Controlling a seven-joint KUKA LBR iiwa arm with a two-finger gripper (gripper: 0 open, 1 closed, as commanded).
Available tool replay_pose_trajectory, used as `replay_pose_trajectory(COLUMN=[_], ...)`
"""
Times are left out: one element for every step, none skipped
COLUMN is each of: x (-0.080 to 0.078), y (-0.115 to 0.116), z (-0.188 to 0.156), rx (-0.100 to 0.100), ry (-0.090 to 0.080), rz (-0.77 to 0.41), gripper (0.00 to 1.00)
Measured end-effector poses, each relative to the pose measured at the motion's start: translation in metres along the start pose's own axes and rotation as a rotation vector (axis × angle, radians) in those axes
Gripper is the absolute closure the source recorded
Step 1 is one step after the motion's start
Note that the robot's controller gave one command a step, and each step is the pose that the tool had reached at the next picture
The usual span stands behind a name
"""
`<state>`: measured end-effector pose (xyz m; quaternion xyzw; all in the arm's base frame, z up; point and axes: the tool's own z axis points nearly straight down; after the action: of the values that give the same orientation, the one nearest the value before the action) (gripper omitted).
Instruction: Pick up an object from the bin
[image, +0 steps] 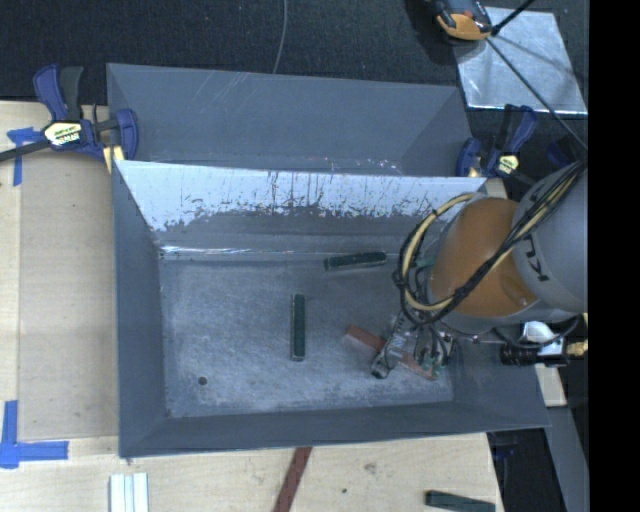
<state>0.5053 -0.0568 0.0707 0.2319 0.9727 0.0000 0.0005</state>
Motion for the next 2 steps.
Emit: replay_pose_trajectory(x=[0.001,0.002], y=[0.000,-0.001], z=[-0.004,-0.021], rx=[0.001,0.002], ry=[0.002,0.005], rz=[-0.001,-0.001], gripper=[1.00,1.00])
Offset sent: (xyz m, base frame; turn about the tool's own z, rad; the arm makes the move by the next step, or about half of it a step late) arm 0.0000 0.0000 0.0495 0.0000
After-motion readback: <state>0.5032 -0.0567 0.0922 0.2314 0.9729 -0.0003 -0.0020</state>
